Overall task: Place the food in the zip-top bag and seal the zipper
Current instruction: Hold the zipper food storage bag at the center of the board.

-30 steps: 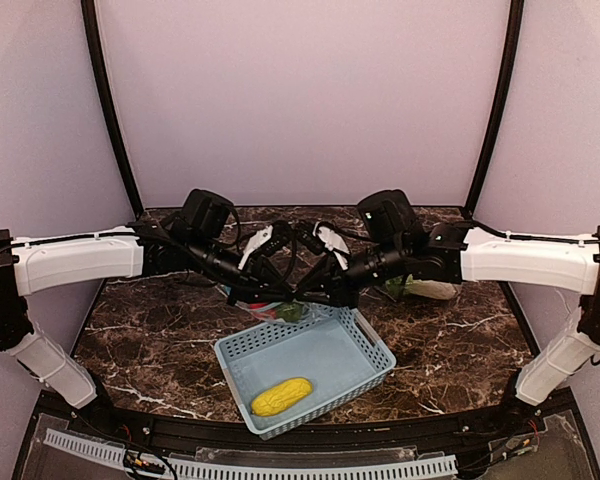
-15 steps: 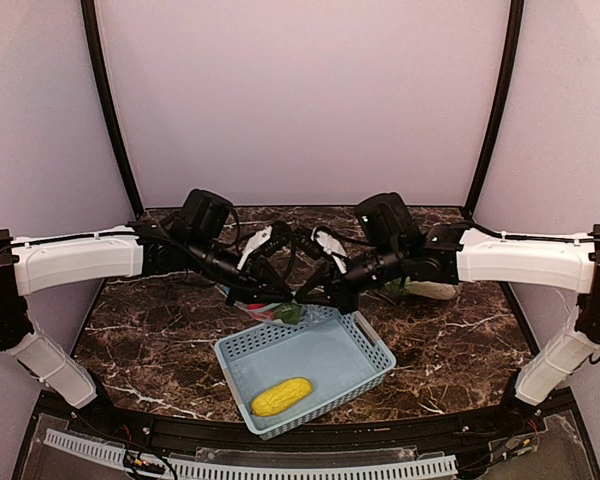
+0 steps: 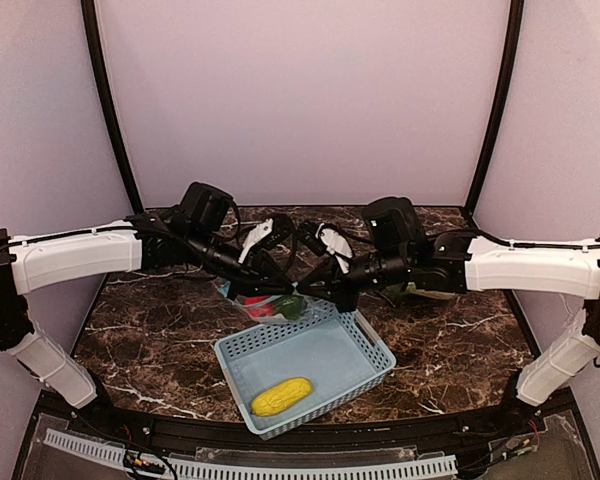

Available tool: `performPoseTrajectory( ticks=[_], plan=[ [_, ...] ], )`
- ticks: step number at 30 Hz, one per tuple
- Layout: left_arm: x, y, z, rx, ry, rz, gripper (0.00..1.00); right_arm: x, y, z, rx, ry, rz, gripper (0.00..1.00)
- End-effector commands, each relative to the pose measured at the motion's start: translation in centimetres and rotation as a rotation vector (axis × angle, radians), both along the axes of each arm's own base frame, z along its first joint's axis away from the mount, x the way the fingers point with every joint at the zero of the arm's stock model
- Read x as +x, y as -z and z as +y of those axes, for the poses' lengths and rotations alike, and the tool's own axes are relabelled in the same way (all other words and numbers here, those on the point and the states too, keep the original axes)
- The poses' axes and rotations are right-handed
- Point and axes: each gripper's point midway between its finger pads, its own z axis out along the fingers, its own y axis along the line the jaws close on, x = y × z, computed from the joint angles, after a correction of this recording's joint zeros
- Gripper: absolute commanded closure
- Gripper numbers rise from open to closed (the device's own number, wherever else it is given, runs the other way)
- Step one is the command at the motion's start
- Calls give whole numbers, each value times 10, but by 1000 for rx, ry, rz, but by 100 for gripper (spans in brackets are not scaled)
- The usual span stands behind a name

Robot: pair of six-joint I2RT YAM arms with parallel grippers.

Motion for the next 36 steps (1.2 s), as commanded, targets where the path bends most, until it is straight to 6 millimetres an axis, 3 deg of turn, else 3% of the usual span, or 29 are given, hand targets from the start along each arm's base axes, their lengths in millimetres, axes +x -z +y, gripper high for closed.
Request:
performPoseTrajectory(
  ticks=[1, 12, 18, 19, 23, 25, 30, 36],
  plan=[
    [-4, -5, 6, 24, 12, -3, 99, 25, -10, -14, 4, 142, -98, 100],
    [9, -2, 21, 54, -36, -20, 99, 25, -13, -22, 9, 163, -121, 100],
    [5, -6, 18, 24, -13, 11, 99, -2, -13, -10, 43, -1, -49, 100],
    [4, -7, 17, 17, -9, 15, 99, -5, -13, -7, 44, -20, -34, 98],
    [0, -12, 16, -5, 9, 28, 99, -5, -9, -5, 33, -33, -17, 69],
    [-2, -14, 16, -12, 14, 29, 99, -4, -9, -4, 33, -32, -16, 60],
    [-4, -16, 16, -19, 20, 34, 99, 0, -13, 1, 54, -38, -15, 54],
    [-5, -15, 16, -20, 24, 42, 99, 4, -15, 11, 70, -49, -4, 59]
  ],
)
